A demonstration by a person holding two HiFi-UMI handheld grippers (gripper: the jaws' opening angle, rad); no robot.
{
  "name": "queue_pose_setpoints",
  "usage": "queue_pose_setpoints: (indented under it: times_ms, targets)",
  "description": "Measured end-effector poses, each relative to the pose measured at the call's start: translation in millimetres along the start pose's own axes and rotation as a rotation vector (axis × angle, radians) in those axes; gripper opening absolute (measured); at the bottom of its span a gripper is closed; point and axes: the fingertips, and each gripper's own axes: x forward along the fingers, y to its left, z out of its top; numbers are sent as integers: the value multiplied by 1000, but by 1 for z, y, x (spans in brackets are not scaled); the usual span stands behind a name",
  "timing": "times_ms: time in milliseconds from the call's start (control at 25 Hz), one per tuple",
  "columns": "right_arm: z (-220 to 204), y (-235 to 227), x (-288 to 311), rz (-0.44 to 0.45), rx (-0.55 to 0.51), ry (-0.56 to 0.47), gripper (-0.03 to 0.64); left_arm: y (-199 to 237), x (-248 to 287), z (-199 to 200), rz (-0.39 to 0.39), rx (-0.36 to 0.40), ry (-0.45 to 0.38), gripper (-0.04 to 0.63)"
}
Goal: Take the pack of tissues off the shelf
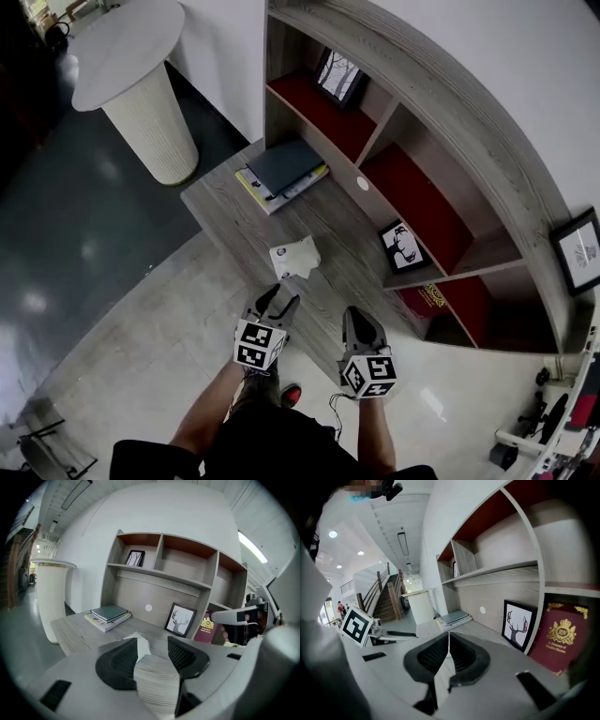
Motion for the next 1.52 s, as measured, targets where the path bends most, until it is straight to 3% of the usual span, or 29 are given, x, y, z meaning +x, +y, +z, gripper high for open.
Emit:
queue_pose_setpoints:
  times_ms: [720,920,1520]
  targets:
    - [46,46,-124,34,-85,-225,32,-87,-123,73,-12,154,-246,80]
    - [52,59,-154,45,-91,-271,32,-100,-153,71,24,187,-250,56]
    - [32,60,-222,-12,-81,-322,32,-147,-198,51,8,209,-268,21]
